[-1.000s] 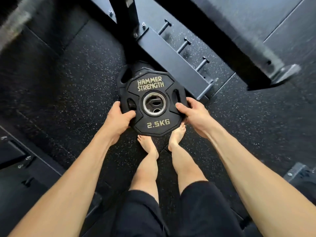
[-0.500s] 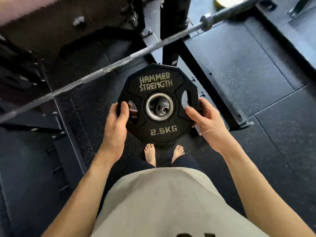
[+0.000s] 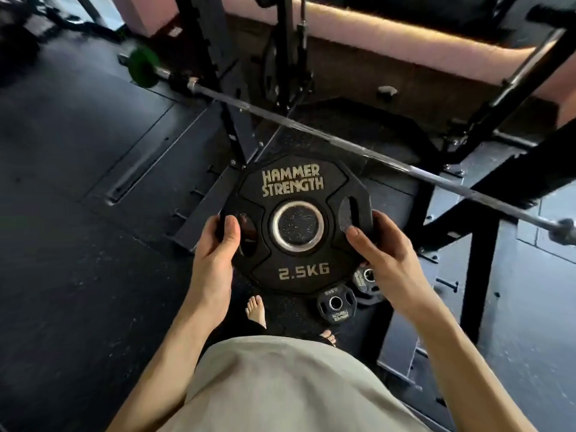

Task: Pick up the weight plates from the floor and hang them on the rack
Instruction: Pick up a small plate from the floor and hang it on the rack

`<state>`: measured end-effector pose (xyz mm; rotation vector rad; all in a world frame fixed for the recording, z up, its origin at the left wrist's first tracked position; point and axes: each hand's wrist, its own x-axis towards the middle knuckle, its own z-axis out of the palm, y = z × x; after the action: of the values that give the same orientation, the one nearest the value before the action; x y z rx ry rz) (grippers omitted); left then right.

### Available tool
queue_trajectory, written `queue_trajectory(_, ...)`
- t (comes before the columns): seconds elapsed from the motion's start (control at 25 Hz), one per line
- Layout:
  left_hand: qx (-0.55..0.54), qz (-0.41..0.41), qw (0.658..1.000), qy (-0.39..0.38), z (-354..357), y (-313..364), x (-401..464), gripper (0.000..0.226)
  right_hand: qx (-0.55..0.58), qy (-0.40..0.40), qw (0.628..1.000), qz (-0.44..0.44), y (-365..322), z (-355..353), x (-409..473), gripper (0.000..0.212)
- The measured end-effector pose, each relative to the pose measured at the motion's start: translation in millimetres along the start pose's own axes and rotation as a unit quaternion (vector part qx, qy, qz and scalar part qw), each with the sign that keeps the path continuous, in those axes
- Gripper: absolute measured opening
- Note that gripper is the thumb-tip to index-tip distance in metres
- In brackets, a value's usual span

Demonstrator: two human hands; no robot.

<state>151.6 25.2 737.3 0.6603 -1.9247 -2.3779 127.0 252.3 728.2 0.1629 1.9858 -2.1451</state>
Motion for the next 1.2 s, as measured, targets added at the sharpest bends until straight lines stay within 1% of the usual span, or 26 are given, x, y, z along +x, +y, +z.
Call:
queue_trajectory(0.12, -0.035, 0.040, 0.993, 0.101, -50, 5, -34, 0.019, -0.036, -0.109, 0.993, -0.007, -6, 50, 0, 0.023)
queue_trajectory(0.24, -0.065, 0.070, 0.978, 0.186, -103, 14, -63, 0.021, -0.059, -0.195, 0.979, -0.008, -7, 109, -2, 0.022)
queue_trajectory(0.32, -0.072, 0.085, 0.967, 0.229, -141, 20, -80, 0.022, -0.074, -0.238, 0.968, -0.014, -5, 152, -6, 0.024)
queue_trajectory(0.4, -0.072, 0.100, 0.953, 0.279, -193, 25, -101, 0.022, -0.087, -0.284, 0.955, -0.014, 1, 212, -17, 0.025)
queue_trajectory(0.52, -0.074, 0.120, 0.936, 0.323, -274, 32, -128, 0.022, -0.084, -0.326, 0.941, -0.013, 12, 301, -41, 0.024)
queue_trajectory(0.68, -0.084, 0.126, 0.919, 0.363, -390, 49, -154, 0.023, -0.085, -0.368, 0.926, -0.009, 24, 418, -77, 0.024)
queue_trajectory(0.84, -0.075, 0.128, 0.915, 0.374, -467, 68, -152, 0.025, -0.071, -0.386, 0.920, 0.002, 25, 500, -85, 0.024)
queue_trajectory(1.04, -0.076, 0.126, 0.911, 0.385, -544, 89, -108, 0.031, -0.068, -0.386, 0.920, 0.008, 30, 596, -52, 0.024)
queue_trajectory(1.2, -0.079, 0.127, 0.908, 0.393, -605, 117, -46, 0.027, -0.062, -0.380, 0.923, 0.004, 34, 673, -6, 0.022)
